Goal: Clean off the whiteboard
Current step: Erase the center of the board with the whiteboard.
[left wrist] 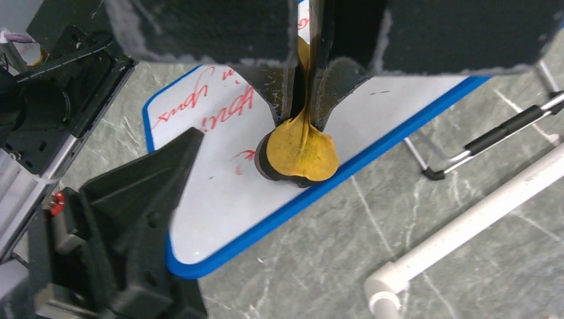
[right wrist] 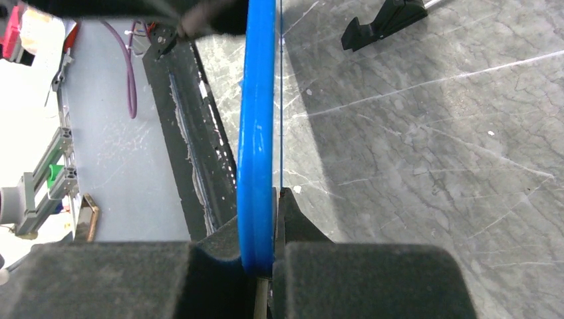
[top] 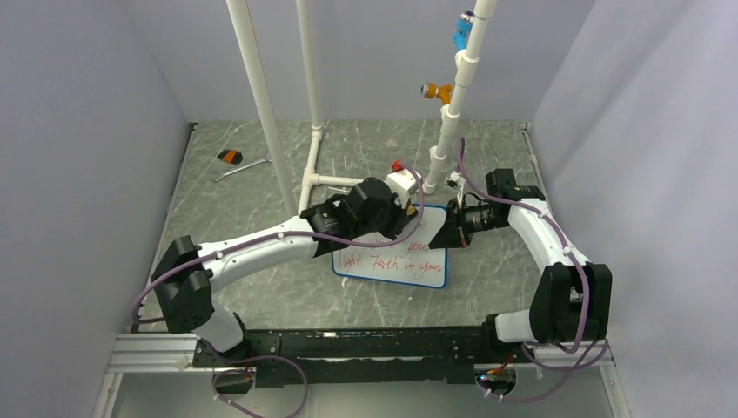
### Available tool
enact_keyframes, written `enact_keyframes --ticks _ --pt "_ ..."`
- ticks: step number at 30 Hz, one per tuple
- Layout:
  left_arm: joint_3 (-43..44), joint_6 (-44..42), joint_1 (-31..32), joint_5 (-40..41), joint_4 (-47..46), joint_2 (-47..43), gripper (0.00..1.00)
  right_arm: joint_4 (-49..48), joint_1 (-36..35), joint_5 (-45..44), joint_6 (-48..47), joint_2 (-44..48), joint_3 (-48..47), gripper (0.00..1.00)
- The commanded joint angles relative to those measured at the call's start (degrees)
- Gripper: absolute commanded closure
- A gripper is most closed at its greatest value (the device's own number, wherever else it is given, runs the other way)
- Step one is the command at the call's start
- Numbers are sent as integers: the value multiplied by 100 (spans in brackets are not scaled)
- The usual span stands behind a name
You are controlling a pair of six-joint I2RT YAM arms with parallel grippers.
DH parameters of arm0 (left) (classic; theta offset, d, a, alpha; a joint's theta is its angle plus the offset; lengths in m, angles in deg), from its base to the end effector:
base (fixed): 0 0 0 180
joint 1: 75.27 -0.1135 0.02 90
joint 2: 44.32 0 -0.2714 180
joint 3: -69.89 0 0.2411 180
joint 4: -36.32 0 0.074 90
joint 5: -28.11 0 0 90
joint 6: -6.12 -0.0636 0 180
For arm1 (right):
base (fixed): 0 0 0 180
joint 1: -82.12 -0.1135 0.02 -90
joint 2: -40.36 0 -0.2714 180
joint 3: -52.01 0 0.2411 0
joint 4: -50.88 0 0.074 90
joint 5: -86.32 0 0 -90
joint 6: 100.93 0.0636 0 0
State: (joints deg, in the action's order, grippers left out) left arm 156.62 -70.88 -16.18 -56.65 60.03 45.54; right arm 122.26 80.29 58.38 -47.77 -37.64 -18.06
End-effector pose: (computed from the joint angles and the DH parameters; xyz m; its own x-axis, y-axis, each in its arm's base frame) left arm 0.2015 -0.3253 0.3097 -0.4088 0.2466 -0.8787 0.7395 0.6537 -0.1605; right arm 0.2197 0.0632 0.2437 -0.6788 -0.3028 -0.6690 -0.7319 0.3518 0.5835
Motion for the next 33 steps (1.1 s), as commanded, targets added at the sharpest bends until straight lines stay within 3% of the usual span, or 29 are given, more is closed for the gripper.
enact_keyframes --ticks 1,16,27,33 --pt "-154 -22 -345 499 -69 -291 100 161 -50 81 -275 53 -178 100" --pt "-57 145 523 58 -266 352 100 153 -53 72 -258 18 -182 100" --pt "-56 95 -249 361 -181 -25 100 157 -50 78 -271 82 -165 100" --pt "-9 88 -256 225 -218 -29 100 149 -48 73 -260 77 -165 100"
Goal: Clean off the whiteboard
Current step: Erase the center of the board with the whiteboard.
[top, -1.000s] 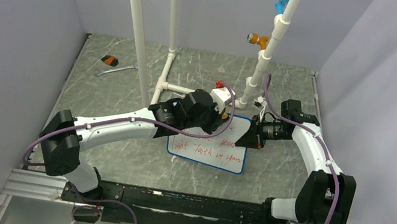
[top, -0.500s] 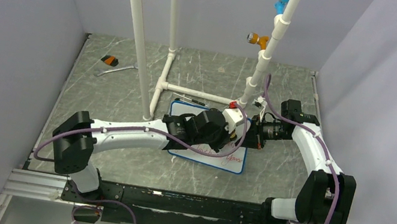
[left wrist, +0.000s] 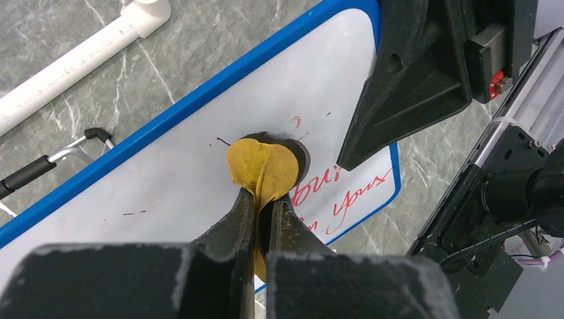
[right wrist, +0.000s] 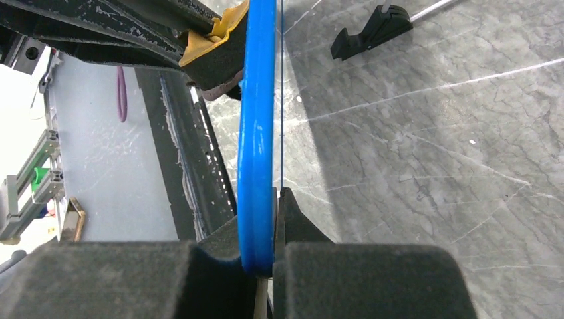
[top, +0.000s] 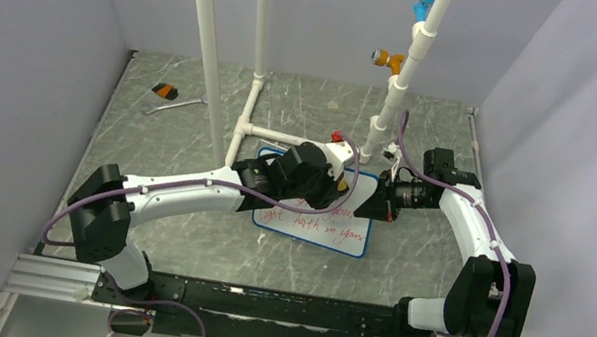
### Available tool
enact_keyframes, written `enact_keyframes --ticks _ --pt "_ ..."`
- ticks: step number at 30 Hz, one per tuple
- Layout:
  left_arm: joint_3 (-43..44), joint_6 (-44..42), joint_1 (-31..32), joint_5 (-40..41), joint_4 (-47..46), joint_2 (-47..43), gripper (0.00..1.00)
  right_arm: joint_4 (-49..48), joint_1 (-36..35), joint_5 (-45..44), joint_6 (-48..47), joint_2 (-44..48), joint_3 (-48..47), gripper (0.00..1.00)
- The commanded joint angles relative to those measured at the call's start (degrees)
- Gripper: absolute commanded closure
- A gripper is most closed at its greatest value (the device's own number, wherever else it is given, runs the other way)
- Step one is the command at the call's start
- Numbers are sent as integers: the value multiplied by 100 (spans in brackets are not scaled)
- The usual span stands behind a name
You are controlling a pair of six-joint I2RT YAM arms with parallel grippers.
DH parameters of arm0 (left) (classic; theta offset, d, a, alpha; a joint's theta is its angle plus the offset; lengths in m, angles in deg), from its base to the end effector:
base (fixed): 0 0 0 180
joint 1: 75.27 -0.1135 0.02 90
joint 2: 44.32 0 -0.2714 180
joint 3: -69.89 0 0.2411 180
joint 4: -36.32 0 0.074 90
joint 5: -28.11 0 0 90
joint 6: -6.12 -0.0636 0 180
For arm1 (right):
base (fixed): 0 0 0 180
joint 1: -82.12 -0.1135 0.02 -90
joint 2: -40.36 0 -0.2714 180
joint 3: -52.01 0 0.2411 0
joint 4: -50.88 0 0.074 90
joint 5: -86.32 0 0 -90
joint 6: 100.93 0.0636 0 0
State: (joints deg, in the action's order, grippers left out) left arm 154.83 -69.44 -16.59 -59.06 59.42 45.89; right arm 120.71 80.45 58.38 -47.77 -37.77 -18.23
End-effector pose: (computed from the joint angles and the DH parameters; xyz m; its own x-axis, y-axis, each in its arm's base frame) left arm 0.2013 -0.3248 0.2974 -0.4463 0.2544 -0.8580 0.7428 0.6399 -0.1967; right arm 0.2233 0.0627 0.2446 -0.6609 -0.3003 -0.6878 -0.7469 0.3534 0.5633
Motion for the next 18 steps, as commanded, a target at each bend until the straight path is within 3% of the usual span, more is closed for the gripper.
enact_keyframes --ticks 1,10,18 --pt "138 -44 -157 437 -205 -29 100 302 -57 76 -255 84 -147 100" --pt "561 -43 605 262 -219 555 100 317 -65 73 -266 26 -165 100" --pt "604 -113 105 564 -72 389 100 320 -63 80 -280 71 -156 100"
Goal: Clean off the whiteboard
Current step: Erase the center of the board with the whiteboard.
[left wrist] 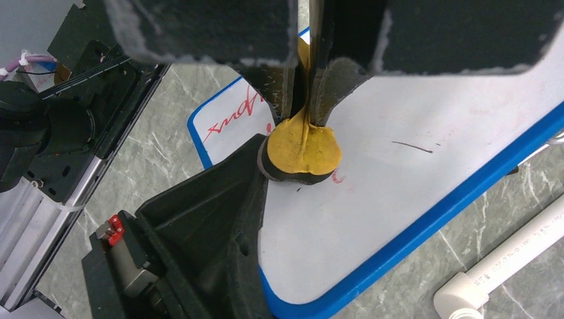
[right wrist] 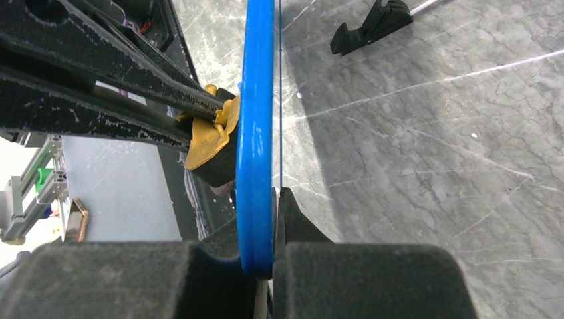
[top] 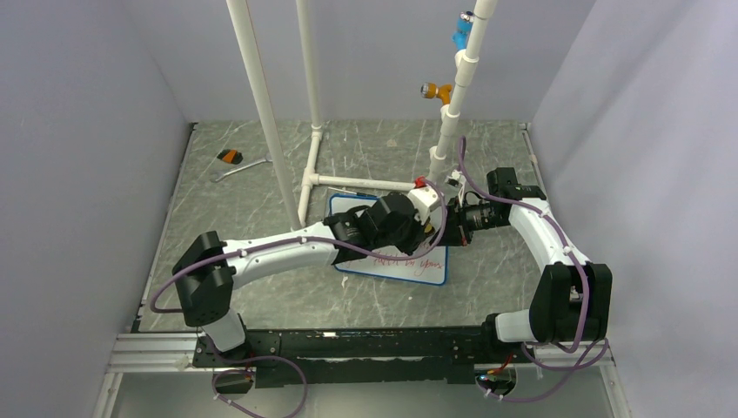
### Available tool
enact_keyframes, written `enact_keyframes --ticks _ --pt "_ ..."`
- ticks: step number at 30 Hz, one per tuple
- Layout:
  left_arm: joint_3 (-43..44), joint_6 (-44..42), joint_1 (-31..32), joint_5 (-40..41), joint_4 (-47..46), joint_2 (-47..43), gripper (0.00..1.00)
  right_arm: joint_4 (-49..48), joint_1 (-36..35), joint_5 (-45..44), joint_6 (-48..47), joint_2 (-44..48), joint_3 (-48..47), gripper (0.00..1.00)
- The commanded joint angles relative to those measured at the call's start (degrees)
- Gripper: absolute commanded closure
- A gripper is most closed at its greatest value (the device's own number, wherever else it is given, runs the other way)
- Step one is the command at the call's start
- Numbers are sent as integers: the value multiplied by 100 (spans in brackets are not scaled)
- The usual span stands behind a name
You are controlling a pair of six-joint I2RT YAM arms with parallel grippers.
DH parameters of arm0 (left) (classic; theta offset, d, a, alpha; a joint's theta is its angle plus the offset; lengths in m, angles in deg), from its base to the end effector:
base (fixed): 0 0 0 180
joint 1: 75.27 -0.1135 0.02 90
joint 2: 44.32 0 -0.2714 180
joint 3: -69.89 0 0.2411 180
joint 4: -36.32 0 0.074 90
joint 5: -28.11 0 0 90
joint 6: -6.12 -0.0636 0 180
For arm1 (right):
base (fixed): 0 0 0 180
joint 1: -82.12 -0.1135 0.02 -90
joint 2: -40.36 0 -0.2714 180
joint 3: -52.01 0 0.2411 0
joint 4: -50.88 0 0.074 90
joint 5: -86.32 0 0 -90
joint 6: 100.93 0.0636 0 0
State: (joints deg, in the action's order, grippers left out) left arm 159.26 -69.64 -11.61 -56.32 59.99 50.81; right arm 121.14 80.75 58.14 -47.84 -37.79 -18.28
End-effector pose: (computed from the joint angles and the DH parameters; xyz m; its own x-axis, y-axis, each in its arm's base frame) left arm 0.1847 -0.3591 0.2922 -0.4215 0.2996 -0.8559 0.7746 0.6098 -0.1680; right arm 0.2231 0.0614 0.2443 -0.6665 -0.2996 -0.6826 -0.7416 0.3600 0.5661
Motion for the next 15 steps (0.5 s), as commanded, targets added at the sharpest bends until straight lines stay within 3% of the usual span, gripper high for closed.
enact_keyframes --ticks 1,5,15 --pt "125 -96 -512 335 -126 -172 100 277 -93 107 -277 80 -153 100" --pt "10 -87 -799 486 -121 -435 100 277 -94 108 -282 92 -145 100" --pt "-272 -9 -693 219 -378 -700 100 278 -96 106 -275 42 -160 100"
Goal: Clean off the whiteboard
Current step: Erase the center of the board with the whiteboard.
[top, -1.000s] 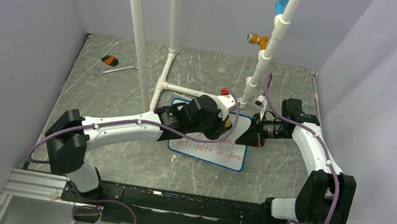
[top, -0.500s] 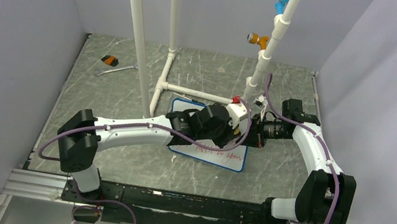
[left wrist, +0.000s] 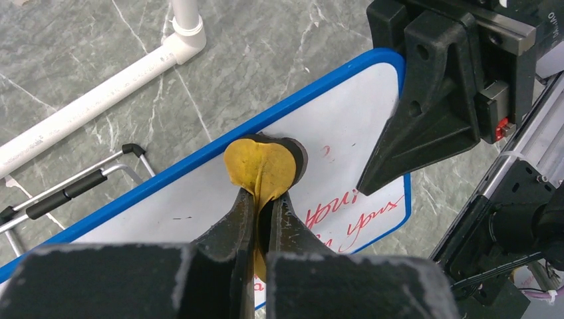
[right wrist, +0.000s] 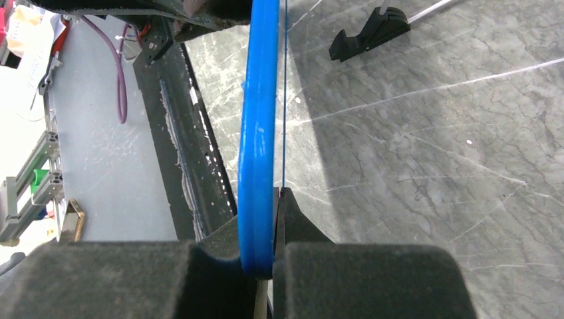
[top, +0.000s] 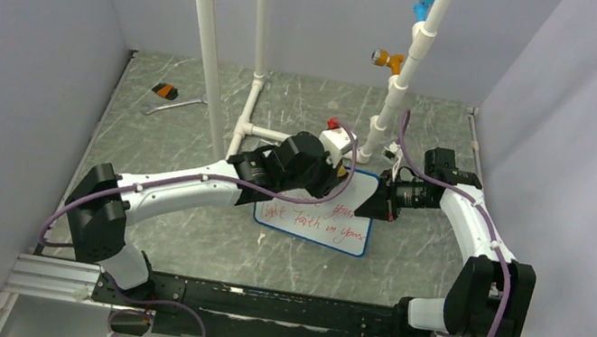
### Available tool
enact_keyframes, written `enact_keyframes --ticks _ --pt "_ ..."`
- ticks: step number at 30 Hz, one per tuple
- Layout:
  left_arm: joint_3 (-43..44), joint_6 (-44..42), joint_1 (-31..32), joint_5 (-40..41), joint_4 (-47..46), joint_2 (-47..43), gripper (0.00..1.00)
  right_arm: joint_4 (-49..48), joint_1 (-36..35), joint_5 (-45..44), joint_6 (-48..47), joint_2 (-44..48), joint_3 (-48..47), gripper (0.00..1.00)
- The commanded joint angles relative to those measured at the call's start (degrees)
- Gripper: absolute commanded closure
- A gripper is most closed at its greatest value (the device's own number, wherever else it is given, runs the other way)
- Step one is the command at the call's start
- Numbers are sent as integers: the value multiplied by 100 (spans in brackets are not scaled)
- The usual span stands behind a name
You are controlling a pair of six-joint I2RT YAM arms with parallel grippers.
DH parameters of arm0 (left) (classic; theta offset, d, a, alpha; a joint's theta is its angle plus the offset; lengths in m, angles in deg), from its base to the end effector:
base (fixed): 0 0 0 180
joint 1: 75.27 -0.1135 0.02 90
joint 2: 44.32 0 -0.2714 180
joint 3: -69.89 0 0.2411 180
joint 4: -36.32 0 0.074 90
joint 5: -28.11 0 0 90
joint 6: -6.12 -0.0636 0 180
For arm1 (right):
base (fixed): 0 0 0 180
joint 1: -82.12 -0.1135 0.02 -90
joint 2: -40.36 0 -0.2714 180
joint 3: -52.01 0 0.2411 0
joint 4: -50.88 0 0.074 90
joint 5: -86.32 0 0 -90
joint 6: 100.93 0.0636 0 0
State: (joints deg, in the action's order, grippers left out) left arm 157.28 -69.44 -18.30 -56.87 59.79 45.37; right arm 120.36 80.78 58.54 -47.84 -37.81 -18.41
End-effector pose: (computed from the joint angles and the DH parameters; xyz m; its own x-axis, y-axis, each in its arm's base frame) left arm 0.2135 -0.3182 0.3155 -0.4270 0.2011 -0.8816 0.7081 0.6807 -0.1877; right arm 0.2248 0.0615 0.2455 -0.6556 -0.2953 -0.6949 -0.7506 0.3552 0.5572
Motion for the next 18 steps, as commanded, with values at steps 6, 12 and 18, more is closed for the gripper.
enact_keyframes --ticks 6,12,18 --pt "136 -133 487 -49 -393 288 100 332 -93 50 -238 50 -140 100" --pt "418 -72 730 -201 -336 791 100 343 -94 59 -256 40 -147 100" --pt "289 48 467 166 -271 688 100 349 -89 65 -271 78 -139 100"
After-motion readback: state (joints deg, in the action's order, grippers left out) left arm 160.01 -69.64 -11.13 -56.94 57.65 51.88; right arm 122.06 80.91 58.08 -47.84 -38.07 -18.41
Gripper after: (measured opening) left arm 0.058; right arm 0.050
